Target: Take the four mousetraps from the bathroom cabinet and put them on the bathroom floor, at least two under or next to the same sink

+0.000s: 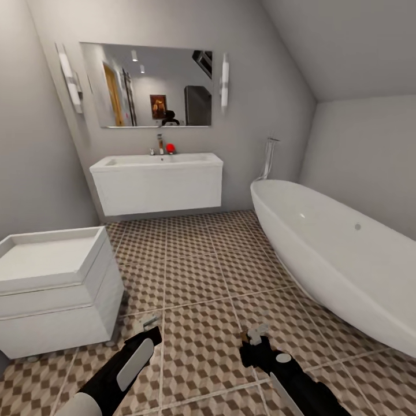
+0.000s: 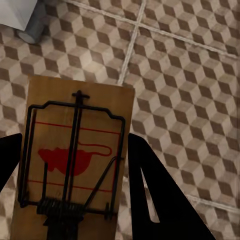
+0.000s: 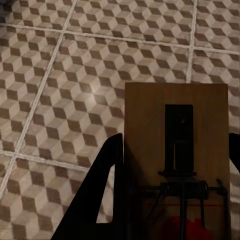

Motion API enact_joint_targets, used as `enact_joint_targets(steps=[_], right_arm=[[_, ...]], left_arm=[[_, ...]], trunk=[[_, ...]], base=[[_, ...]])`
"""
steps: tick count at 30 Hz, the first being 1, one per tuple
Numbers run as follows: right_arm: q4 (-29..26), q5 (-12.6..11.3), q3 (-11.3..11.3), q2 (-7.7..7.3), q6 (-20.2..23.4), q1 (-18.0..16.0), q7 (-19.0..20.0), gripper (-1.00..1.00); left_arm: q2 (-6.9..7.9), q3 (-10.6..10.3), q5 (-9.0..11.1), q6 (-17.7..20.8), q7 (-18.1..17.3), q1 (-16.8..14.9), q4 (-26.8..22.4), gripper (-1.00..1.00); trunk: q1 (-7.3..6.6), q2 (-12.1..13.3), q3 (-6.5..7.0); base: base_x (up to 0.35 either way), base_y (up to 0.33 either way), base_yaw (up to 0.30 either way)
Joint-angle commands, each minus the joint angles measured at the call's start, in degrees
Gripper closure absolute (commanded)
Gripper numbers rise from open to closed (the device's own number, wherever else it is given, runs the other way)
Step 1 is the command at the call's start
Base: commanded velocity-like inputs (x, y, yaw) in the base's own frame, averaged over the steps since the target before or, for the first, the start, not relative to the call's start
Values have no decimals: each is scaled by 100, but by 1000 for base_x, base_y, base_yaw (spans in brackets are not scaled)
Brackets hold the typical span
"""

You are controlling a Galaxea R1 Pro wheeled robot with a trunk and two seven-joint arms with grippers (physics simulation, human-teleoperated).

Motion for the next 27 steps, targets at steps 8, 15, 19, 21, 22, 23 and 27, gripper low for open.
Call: enact_joint_targets(steps=[8,15,19,21,22,23,27], right_arm=[[159,-52,-20,12,-382,109,-16,100],[-328,-37,-20,13,-332,111,-25,100],[-328,-37,-20,13,-332,111,-25,100],[-328,-37,-20,13,-332,111,-25,100],[-328,-37,-20,13,-332,111,-25,100],[-199,-37,-16,15,-326,116,-21,100],[236,-44,1,20,-427,144,-12,100]], left_arm=[[-1,7,-7,11,-23,0,3,100],[0,16,-3,11,-25,0,3,100],[0,16,-3,11,-25,0,3,100],[0,16,-3,11,-25,0,3,100],[0,16,-3,11,-25,0,3,100],[13,19,1,13,-25,0,3,100],[49,32,18,20,-25,0,3,100]], trunk=[[0,0,1],[0,0,1],[0,0,1],[0,0,1],[0,0,1],[0,0,1],[0,0,1]], base=[[350,-56,0],[350,-8,0],[350,-3,0],[350,-3,0],[350,-3,0],[350,-2,0],[350,-1,0]])
